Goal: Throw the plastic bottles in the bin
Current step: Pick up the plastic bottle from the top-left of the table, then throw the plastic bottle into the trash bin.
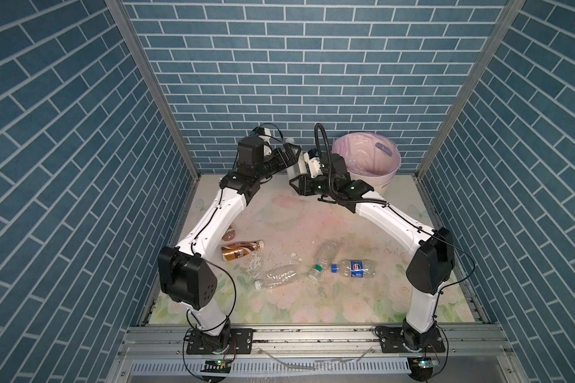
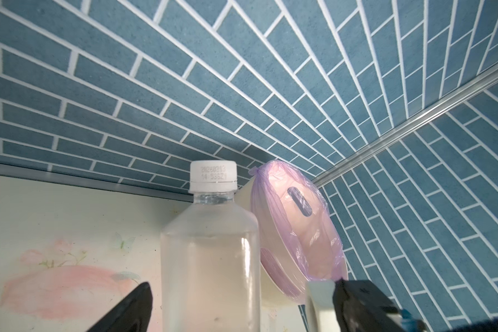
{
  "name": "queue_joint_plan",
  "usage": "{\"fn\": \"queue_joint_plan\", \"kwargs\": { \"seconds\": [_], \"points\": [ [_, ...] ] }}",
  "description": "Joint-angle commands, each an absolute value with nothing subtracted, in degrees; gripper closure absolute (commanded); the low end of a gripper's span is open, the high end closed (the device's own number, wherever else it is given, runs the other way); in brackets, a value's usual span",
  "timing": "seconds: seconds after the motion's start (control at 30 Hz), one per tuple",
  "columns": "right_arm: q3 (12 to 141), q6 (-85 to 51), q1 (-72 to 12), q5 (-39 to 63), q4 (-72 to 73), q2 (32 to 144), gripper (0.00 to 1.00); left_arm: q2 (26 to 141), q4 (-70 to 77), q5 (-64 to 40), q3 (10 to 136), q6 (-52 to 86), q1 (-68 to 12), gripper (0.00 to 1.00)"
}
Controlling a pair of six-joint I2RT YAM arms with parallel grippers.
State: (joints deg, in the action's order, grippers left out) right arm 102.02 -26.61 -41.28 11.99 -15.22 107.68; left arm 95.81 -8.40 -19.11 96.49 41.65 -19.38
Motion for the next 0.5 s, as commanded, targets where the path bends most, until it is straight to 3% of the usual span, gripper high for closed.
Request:
{"fn": "queue_joint_plan", "kwargs": {
  "seconds": [0.0, 0.2, 0.47],
  "points": [
    [100.2, -24.8, -41.0, 9.6, -16.0, 103.5, 0.63, 93.4, -6.7, -19.1, 97.0, 42.3, -18.0, 0.01],
    [101.5, -19.8, -40.3, 5.4, -20.6, 99.9, 0.65, 90.4, -7.5, -18.5, 97.5, 41.6, -17.0, 0.01],
    [108.6, -5.9, -38.3, -11.3, -27.2, 89.8, 0.65, 87.7, -6.2, -19.6, 96.0, 40.0, -19.7, 0.01]
  ]
}}
